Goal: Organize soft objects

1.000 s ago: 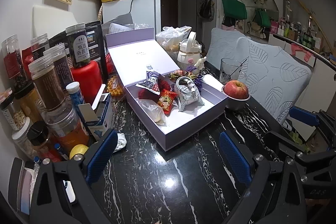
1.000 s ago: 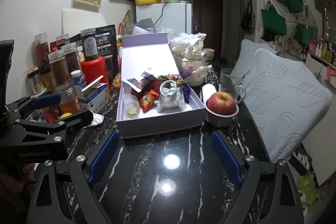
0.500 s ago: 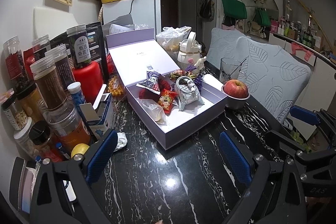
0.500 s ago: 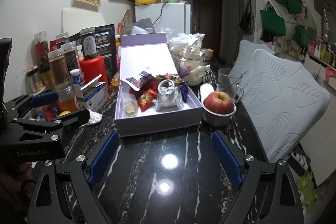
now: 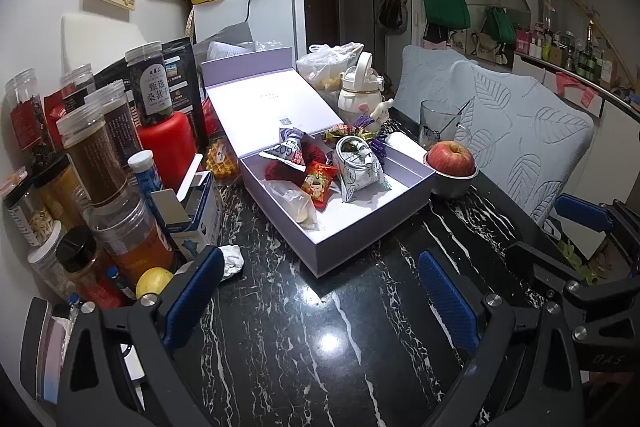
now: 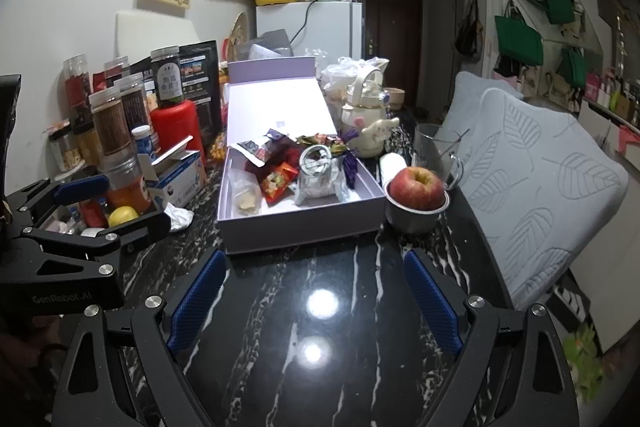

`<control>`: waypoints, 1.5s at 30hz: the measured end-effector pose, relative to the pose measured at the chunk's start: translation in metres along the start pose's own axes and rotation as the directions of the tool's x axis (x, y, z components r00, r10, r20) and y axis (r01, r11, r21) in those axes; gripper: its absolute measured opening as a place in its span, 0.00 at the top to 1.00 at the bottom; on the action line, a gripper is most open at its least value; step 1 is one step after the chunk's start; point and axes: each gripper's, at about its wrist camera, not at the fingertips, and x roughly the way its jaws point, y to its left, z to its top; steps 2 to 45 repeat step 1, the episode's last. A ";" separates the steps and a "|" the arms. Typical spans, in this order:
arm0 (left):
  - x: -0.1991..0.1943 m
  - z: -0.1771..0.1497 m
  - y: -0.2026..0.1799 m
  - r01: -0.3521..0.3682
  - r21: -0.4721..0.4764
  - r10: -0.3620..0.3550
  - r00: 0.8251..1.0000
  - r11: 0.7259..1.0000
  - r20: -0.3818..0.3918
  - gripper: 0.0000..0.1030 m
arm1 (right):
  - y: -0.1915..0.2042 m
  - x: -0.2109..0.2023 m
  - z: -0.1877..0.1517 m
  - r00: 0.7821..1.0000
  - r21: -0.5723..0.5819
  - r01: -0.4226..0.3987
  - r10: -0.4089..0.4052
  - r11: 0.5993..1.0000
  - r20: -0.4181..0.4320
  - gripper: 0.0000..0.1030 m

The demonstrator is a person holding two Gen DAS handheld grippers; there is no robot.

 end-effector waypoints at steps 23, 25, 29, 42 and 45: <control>0.001 -0.001 0.000 0.002 0.000 -0.002 1.000 1.000 -0.002 0.04 | 0.001 0.001 -0.001 1.000 0.001 -0.001 0.001 1.000 -0.002 0.11; 0.001 -0.001 0.000 0.002 0.000 -0.002 1.000 1.000 -0.002 0.04 | 0.001 0.001 -0.001 1.000 0.001 -0.001 0.001 1.000 -0.002 0.11; 0.001 -0.001 0.000 0.002 0.000 -0.002 1.000 1.000 -0.002 0.04 | 0.001 0.001 -0.001 1.000 0.001 -0.001 0.001 1.000 -0.002 0.11; 0.001 -0.001 0.000 0.002 0.000 -0.002 1.000 1.000 -0.002 0.04 | 0.001 0.001 -0.001 1.000 0.001 -0.001 0.001 1.000 -0.002 0.11; 0.001 -0.001 0.000 0.002 0.000 -0.002 1.000 1.000 -0.002 0.04 | 0.001 0.001 -0.001 1.000 0.001 -0.001 0.001 1.000 -0.002 0.11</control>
